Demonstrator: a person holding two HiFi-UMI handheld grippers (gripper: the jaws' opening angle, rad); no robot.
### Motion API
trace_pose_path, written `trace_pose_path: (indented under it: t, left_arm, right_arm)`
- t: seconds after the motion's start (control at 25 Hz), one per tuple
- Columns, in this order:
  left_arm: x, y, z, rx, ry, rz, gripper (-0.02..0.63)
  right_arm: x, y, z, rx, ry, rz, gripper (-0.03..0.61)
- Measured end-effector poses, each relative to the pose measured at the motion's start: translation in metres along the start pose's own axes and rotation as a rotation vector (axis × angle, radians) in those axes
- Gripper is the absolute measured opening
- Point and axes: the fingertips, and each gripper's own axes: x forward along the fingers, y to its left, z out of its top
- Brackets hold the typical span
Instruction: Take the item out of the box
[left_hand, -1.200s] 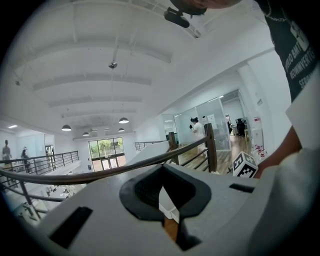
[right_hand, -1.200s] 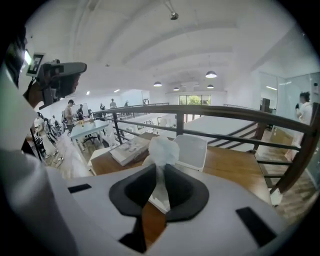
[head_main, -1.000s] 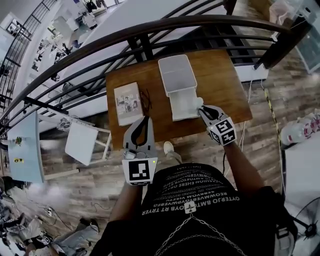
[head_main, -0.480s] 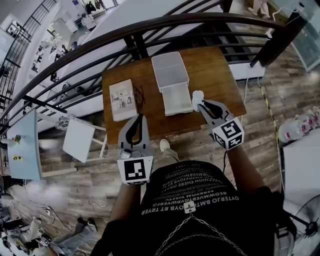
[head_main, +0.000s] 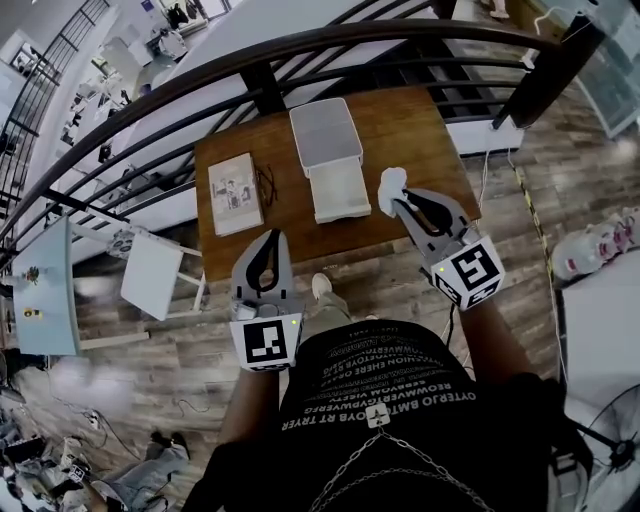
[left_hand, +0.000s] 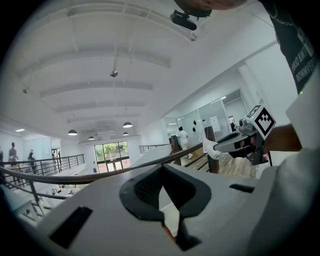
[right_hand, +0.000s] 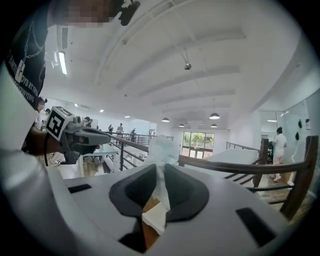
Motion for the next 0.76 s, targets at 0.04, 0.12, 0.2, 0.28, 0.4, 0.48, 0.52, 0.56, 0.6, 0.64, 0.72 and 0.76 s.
trace_pose_path:
  t: [0.04, 0.12, 0.2, 0.28, 0.4, 0.48, 0.52, 0.56, 0.6, 0.64, 0.72, 0.76]
  left_arm:
    - [-0.001, -0.003, 0.001, 0.0, 0.001, -0.001, 0.006]
    - [-0.002, -0.008, 0.003, -0.006, 0.004, -0.005, 0.006]
    - [-0.003, -0.013, 0.001, -0.019, 0.007, -0.01, 0.006]
    - [-0.001, -0.016, 0.002, -0.003, 0.014, -0.02, 0.006]
    - [0.005, -0.02, 0.001, 0.016, 0.032, -0.04, 0.005]
    - [0.013, -0.021, -0.001, 0.013, 0.034, -0.053, 0.006]
    - [0.017, -0.021, -0.002, 0.01, 0.032, -0.06, 0.006]
    - [0.021, -0.02, -0.003, 0.01, 0.032, -0.066, 0.006]
    - [0.027, -0.018, -0.004, 0.015, 0.036, -0.072, 0.005]
    - [0.035, -0.015, -0.005, 0.021, 0.04, -0.078, 0.006]
    - [0.049, -0.009, -0.008, 0.021, 0.049, -0.088, 0.005]
    - [0.057, -0.006, -0.01, 0.019, 0.054, -0.093, 0.006]
  right_arm:
    - [-0.004, -0.001, 0.003, -0.007, -0.002, 0.0, 0.049]
    - [-0.011, -0.003, 0.008, -0.012, -0.009, -0.001, 0.049]
    - [-0.015, -0.004, 0.011, -0.006, -0.017, -0.003, 0.049]
    - [-0.019, -0.006, 0.012, 0.002, -0.023, -0.007, 0.049]
    - [-0.019, -0.009, 0.011, 0.009, -0.023, -0.012, 0.049]
    - [-0.016, -0.012, 0.008, 0.014, -0.02, -0.017, 0.049]
    - [-0.014, -0.013, 0.006, 0.018, -0.018, -0.019, 0.049]
    - [-0.011, -0.015, 0.004, 0.02, -0.016, -0.021, 0.049]
    - [-0.007, -0.017, 0.003, 0.02, -0.015, -0.023, 0.049]
    - [-0.002, -0.02, 0.002, 0.018, -0.015, -0.023, 0.049]
    - [0.01, -0.025, 0.002, 0.017, -0.015, -0.023, 0.049]
    - [0.016, -0.027, 0.001, 0.016, -0.015, -0.023, 0.049]
